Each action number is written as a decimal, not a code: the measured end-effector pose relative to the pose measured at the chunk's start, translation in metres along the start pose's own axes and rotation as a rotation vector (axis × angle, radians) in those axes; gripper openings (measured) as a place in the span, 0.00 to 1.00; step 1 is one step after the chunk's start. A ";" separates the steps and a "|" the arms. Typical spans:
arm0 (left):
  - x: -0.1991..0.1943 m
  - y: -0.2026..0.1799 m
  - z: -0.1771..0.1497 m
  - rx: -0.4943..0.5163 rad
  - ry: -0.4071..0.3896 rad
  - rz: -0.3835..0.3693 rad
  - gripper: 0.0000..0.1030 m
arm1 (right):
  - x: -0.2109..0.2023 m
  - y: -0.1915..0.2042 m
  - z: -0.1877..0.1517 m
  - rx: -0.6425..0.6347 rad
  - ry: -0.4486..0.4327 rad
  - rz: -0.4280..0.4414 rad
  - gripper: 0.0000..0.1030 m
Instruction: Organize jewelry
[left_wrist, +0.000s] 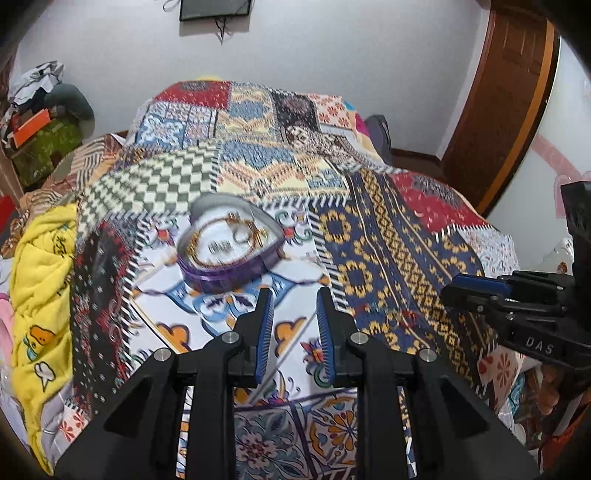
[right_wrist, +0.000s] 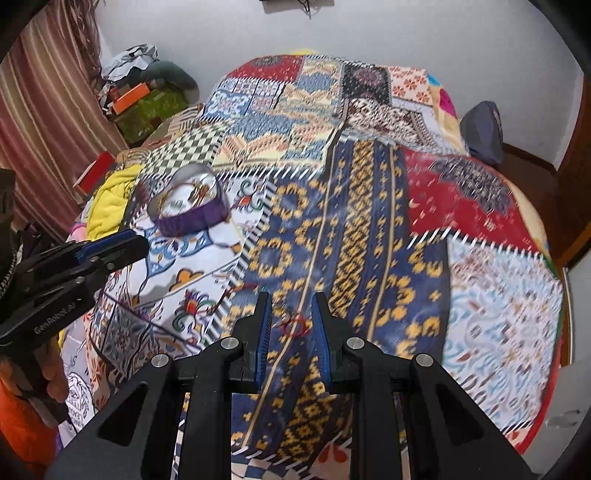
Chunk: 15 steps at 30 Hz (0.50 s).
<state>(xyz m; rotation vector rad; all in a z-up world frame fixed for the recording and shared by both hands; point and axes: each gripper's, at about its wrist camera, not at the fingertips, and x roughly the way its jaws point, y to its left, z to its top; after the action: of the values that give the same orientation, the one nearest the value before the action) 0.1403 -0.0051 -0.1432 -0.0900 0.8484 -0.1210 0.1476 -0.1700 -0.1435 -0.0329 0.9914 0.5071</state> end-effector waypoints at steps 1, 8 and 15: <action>0.002 -0.001 -0.003 -0.001 0.009 -0.004 0.22 | 0.003 0.001 -0.002 0.002 0.006 0.004 0.19; 0.019 -0.005 -0.018 0.003 0.073 -0.019 0.22 | 0.027 0.007 -0.009 0.008 0.066 0.027 0.19; 0.028 -0.004 -0.022 0.010 0.091 -0.005 0.22 | 0.048 0.011 -0.010 -0.002 0.108 0.027 0.19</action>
<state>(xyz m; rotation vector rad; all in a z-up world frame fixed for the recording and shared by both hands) 0.1414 -0.0139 -0.1777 -0.0775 0.9388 -0.1350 0.1562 -0.1442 -0.1863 -0.0492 1.0985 0.5358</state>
